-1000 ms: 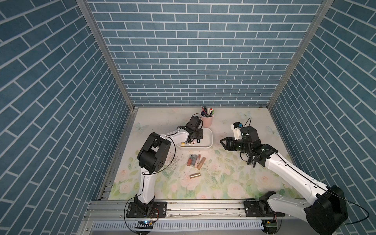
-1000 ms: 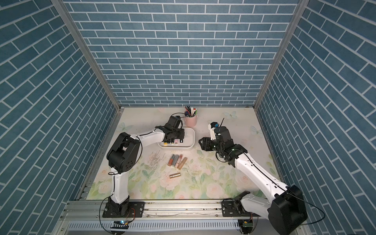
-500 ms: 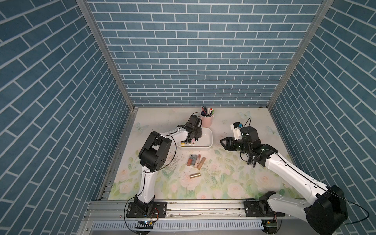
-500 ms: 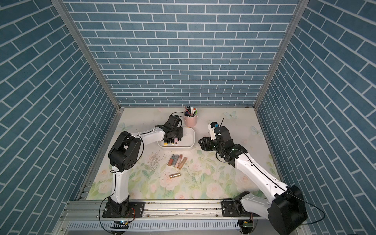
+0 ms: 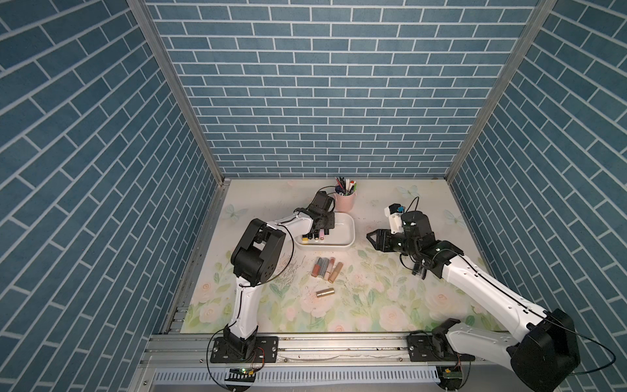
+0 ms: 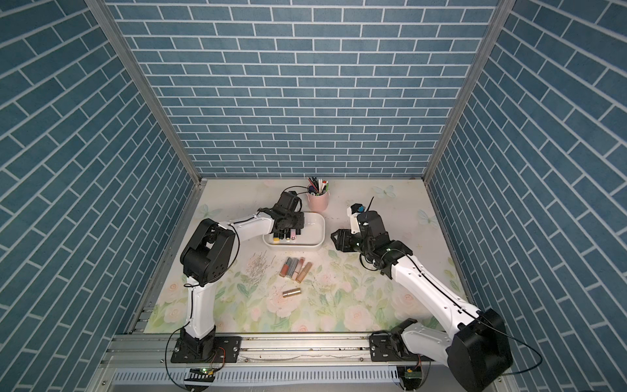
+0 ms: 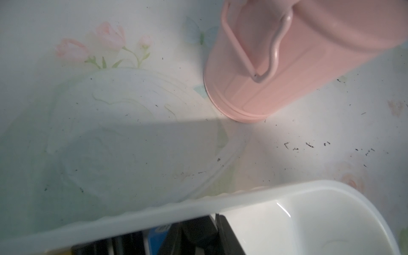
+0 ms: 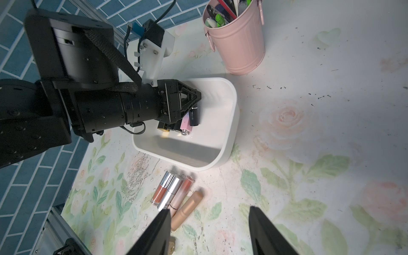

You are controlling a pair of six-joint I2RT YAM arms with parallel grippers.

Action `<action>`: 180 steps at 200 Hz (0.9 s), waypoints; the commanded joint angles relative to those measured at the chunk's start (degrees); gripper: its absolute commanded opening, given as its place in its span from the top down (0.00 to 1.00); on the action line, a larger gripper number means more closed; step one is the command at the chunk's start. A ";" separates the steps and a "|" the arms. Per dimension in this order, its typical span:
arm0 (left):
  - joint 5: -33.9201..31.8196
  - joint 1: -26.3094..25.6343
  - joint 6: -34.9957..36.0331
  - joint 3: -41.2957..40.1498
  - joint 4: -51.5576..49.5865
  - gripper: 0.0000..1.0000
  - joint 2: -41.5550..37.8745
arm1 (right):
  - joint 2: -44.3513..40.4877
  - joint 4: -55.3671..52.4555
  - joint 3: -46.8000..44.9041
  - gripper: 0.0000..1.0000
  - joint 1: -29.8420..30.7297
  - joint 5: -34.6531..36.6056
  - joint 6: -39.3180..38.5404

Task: Put the lipstick into the storage box
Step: Place the lipstick in the storage box.

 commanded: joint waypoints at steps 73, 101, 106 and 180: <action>-0.74 0.53 0.54 -1.64 -1.59 0.59 0.32 | -1.11 0.31 -0.06 0.39 -0.14 -0.38 0.08; 0.11 0.53 0.46 -2.17 -0.78 0.58 -1.57 | -1.49 0.39 -0.04 0.39 -0.18 -0.47 0.52; 0.33 0.51 0.47 -2.32 -0.54 0.58 -2.07 | -1.54 0.46 -0.07 0.39 -0.17 -0.51 0.68; 6.39 0.44 5.18 -7.80 1.08 0.45 -18.26 | -0.76 2.23 -0.25 0.39 0.07 -3.81 2.28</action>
